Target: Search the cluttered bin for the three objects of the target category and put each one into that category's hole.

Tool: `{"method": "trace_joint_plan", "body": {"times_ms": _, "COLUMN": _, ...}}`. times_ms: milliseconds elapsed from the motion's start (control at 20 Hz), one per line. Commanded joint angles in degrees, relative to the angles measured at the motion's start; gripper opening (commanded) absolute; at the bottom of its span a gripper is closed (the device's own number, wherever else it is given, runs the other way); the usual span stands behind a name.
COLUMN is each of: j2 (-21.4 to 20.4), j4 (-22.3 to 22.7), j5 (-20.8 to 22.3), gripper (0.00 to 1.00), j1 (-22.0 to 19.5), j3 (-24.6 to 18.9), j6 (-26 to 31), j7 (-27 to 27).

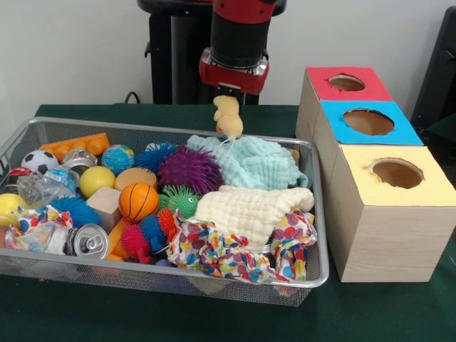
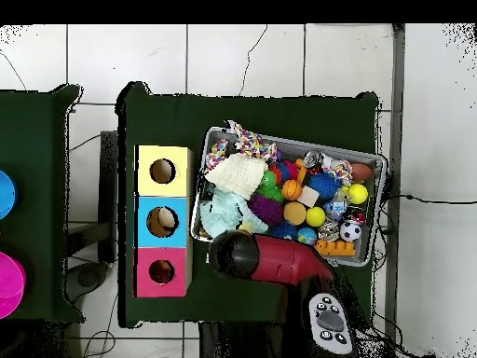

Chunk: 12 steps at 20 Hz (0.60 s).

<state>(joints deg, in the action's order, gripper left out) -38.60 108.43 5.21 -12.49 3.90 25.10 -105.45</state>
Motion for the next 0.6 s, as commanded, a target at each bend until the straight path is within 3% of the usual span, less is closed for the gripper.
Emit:
{"method": "trace_joint_plan", "body": {"times_ms": 50, "j2": -5.14, "j4": 7.44, "j5": -5.47, "gripper": 0.00, "j1": 0.63, "j3": -5.29, "j6": 9.78, "j7": -8.19}}
{"method": "trace_joint_plan", "body": {"times_ms": 250, "j2": -6.20, "j4": 10.65, "j5": -9.92, "gripper": 0.00, "j1": 0.64, "j3": -5.78, "j6": 14.42, "j7": -10.57}}
{"method": "trace_joint_plan", "body": {"times_ms": 600, "j2": -4.80, "j4": 16.99, "j5": -17.87, "gripper": 0.00, "j1": -1.53, "j3": -9.99, "j6": 12.27, "j7": -9.37}}
